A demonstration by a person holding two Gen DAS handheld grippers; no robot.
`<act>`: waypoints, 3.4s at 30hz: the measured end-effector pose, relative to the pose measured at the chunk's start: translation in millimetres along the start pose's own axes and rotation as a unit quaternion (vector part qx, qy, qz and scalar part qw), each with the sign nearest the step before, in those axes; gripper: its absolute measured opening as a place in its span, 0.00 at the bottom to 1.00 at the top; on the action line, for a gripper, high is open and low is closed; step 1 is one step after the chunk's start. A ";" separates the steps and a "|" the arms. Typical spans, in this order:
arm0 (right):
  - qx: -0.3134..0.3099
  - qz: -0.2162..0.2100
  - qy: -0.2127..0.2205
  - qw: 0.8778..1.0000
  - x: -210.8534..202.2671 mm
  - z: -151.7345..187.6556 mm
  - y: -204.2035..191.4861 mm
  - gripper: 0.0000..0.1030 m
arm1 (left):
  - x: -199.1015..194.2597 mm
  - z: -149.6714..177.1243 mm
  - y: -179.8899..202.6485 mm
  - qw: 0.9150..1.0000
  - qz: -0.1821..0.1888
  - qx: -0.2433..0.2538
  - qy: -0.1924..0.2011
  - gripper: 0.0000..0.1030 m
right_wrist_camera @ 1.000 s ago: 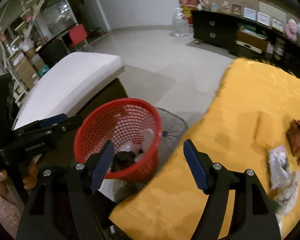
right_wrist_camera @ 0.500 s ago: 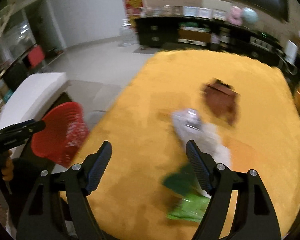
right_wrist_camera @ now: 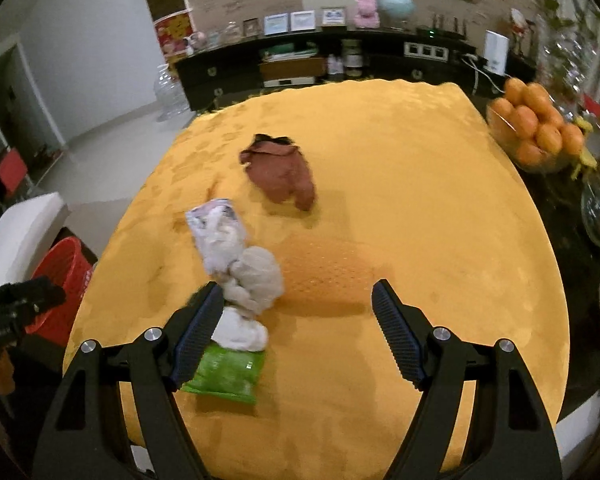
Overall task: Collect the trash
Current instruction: 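Return both tools to the table and grasp the green mesh sleeve with the left gripper, then hold the green sleeve in the left gripper while the right gripper grasps the white mesh sleeves, then carry the green sleeve and white mesh sleeves to the red basket with both grippers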
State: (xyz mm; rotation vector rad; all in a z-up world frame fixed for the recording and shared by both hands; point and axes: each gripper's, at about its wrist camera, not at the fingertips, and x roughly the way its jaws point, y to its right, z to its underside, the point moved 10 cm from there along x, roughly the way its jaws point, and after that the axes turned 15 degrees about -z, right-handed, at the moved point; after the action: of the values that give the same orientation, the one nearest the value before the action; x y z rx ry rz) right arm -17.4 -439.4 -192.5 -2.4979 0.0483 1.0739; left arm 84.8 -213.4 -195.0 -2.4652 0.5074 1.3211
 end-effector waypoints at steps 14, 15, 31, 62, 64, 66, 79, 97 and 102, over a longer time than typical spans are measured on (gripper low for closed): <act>0.036 0.003 0.011 0.999 -11.2 13.5 35.8 0.72 | 24.0 -10.5 104.9 0.995 0.058 0.081 -0.027 0.68; 0.038 0.003 0.011 0.999 -11.5 13.7 37.8 0.72 | 25.9 -12.6 110.2 0.994 0.061 0.084 -0.028 0.68; 0.054 0.002 0.005 0.999 -9.0 20.2 50.3 0.72 | 67.5 0.3 138.2 0.988 0.100 0.086 -0.083 0.43; -0.100 -0.036 -0.097 0.990 97.2 -13.4 -42.6 0.72 | 9.7 -8.9 -17.7 1.000 0.020 -0.024 0.004 0.37; -0.109 -0.030 -0.107 0.988 103.7 -11.1 -43.0 0.72 | 9.5 -8.7 -24.7 0.999 0.015 -0.032 0.004 0.37; -0.120 -0.023 -0.117 0.986 110.3 -8.1 -43.7 0.69 | 9.1 -7.6 -31.9 0.999 0.011 -0.038 0.004 0.37; -0.102 -0.031 -0.121 0.987 111.1 -2.7 -39.9 0.39 | 8.0 5.2 -47.0 0.999 -0.003 -0.054 -0.004 0.37; -0.122 -0.065 -0.053 0.989 56.1 -38.4 -94.8 0.39 | -30.1 -17.3 -72.5 0.995 -0.016 -0.086 0.043 0.37; -0.134 -0.079 -0.039 0.987 44.0 -45.4 -115.5 0.39 | -42.0 -26.4 -86.9 0.993 -0.023 -0.103 0.058 0.37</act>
State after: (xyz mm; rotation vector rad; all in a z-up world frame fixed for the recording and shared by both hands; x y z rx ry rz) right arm 67.0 -346.1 -153.5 -2.6366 -0.3320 1.1756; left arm 120.8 -139.8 -137.6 -2.7168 0.3533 1.2734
